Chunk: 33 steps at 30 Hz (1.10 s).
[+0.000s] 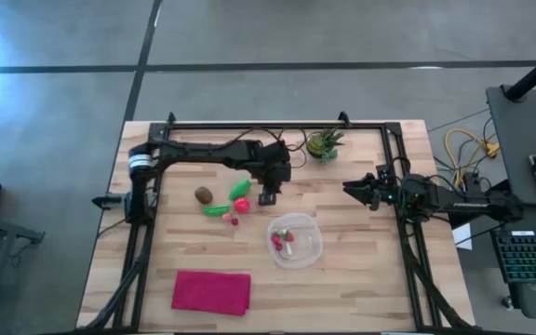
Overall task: Pick and placing Produce into tupperware
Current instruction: Put the top peach into the container, then put the top peach into the transparent bin
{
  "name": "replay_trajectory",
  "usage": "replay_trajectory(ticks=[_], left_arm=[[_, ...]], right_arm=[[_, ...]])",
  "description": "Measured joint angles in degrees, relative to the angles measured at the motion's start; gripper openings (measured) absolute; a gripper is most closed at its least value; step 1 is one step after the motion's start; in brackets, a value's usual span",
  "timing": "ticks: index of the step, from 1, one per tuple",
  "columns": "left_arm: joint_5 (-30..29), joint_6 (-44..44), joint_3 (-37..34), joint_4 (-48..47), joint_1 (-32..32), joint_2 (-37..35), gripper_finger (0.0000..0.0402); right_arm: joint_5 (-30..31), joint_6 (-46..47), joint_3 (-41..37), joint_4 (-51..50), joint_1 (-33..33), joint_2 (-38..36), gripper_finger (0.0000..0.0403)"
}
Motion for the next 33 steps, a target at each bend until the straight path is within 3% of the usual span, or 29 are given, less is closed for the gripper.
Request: replay_trajectory(ticks=[5, 10, 13, 15, 19, 26, 29, 33], left_arm=[[2.1, 0.0, 0.4, 4.0, -4.6, -6.0, 0.0098], [1.7, 0.0, 0.3, 6.2, -10.7, -6.0, 0.0098], [-3.9, -0.9, 0.2, 6.4, -14.4, -3.7, 0.0099], [-8.9, -3.7, 0.2, 6.9, -16.1, -2.0, 0.0108], [-12.7, -8.0, 0.2, 6.9, -17.0, 0.2, 0.0141], [-11.5, -14.2, 0.2, 5.9, -17.0, 2.4, 0.0186], [-14.1, -13.7, 0.2, 1.3, -17.1, 2.0, 0.0198], [-22.5, -10.5, 1.2, -13.6, -16.9, -2.6, 0.0209]], right_arm=[[0.0, 0.1, 0.0, 0.0, 0.0, 0.0, 0.0242], [0.0, 0.1, 0.0, 0.0, 0.0, 0.1, 0.0242], [0.0, 0.1, 0.0, 0.0, 0.0, 0.3, 0.0242], [0.0, 0.4, 0.0, 0.2, 0.0, 0.7, 0.0242], [0.0, 1.0, 0.0, 0.3, 0.0, 1.0, 0.0242], [-0.5, 3.2, 0.0, 0.4, 0.0, 1.6, 0.0242], [-0.5, 3.2, 0.0, 0.3, 0.0, 1.5, 0.0242], [-0.5, 3.2, 0.0, 0.3, 0.0, 1.5, 0.0242]])
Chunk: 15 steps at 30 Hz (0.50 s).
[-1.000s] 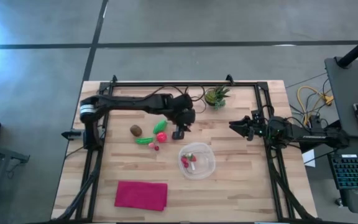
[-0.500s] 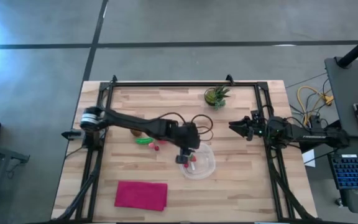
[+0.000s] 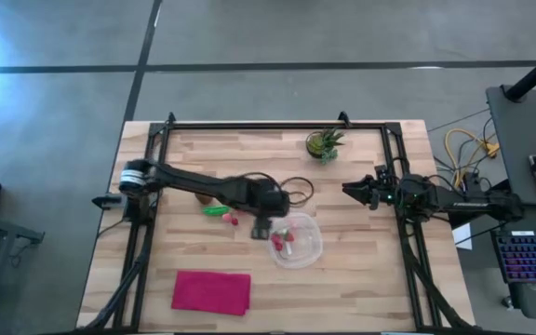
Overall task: Pick and placing Produce into tupperware
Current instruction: Put the top peach into the transparent bin
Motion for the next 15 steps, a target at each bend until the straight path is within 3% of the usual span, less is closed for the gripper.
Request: replay_trajectory(ticks=[4, 8, 15], left_arm=[[-0.9, 8.7, -2.9, -6.1, 1.1, -4.3, 0.021], [2.2, 16.0, -8.0, -0.1, 3.2, -5.5, 0.0211], [5.3, 16.9, -14.2, 9.9, 6.9, -4.1, 0.0211]], right_arm=[[-0.1, -0.1, 0.0, 0.0, 0.0, 0.2, 0.0242], [0.0, -0.2, 0.0, -0.3, 0.0, 0.4, 0.0242], [-0.2, -0.2, 0.0, -0.3, 0.0, 0.4, 0.0242]])
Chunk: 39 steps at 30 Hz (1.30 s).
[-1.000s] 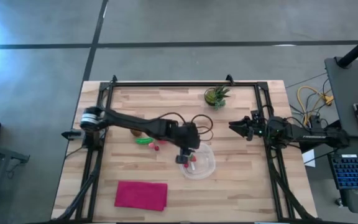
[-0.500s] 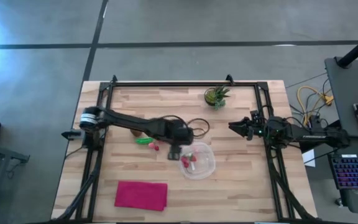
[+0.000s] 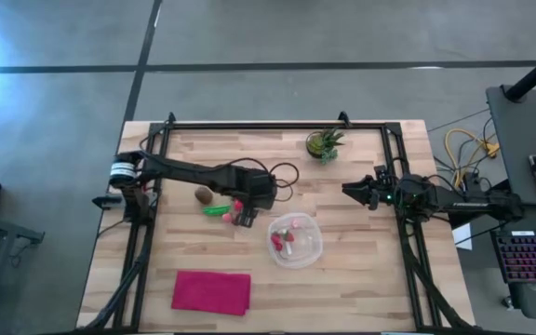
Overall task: Pick and placing Produce into tupperware
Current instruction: Put the top peach into the transparent bin
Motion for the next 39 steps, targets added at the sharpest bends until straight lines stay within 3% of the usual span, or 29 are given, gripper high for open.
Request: replay_trajectory(ticks=[22, 39], left_arm=[[3.7, 1.3, -1.0, 4.5, 4.9, 6.9, 0.0204], [3.7, 0.3, -1.0, 4.8, 4.9, 7.0, 0.0101]], right_arm=[[0.1, -0.9, 0.0, -2.6, 0.0, 0.0, 0.0242], [0.1, -0.9, 0.0, -2.8, 0.0, 0.0, 0.0242]])
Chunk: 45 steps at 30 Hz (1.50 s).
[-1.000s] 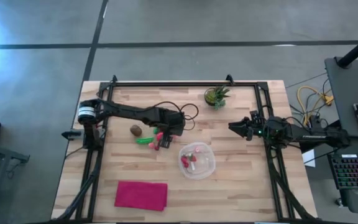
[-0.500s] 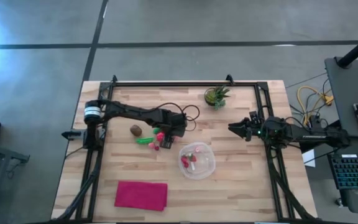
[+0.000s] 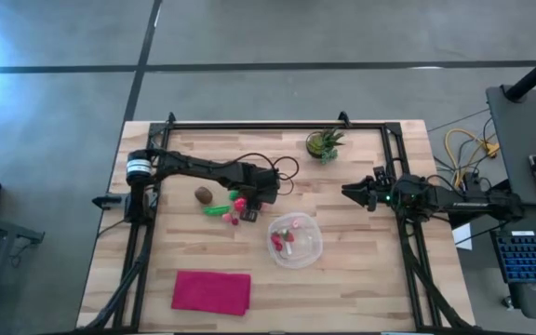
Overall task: Pick and placing Produce into tupperware
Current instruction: Put the top peach into the transparent bin, then put the tomato into the container
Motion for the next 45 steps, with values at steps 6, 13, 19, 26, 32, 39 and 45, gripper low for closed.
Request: replay_trajectory(ticks=[6, 13, 19, 26, 32, 39, 45], left_arm=[[0.0, -3.6, 1.4, -0.6, -0.1, -0.5, 0.0086], [0.1, -6.6, 4.7, -0.9, -0.2, -3.6, 0.0084], [8.3, -9.6, 8.3, 0.2, -4.2, -9.1, 0.0084], [7.7, -8.1, 8.4, 3.9, -12.4, -5.7, 0.0103], [-1.3, -10.3, 8.4, 8.0, -14.4, -2.4, 0.0129], [-1.6, -17.2, 8.5, 9.3, -14.4, -1.6, 0.0178], [-8.2, -16.8, 8.9, -6.8, -14.0, -6.1, 0.0198]], right_arm=[[0.0, -0.1, 0.0, 0.0, 0.0, 0.0, 0.0242], [-0.1, 0.0, 0.0, 0.0, 0.0, 0.0, 0.0242], [-0.1, 0.0, 0.0, 0.1, 0.0, 0.0, 0.0242], [0.0, 0.0, 0.0, 0.1, 0.0, 0.0, 0.0242], [0.0, 0.1, 0.0, 0.1, 0.0, 0.0, 0.0242], [0.0, 0.9, 0.0, 0.1, 0.0, 0.0, 0.0242], [0.0, 1.0, 0.0, 0.1, 0.0, 0.0, 0.0242]])
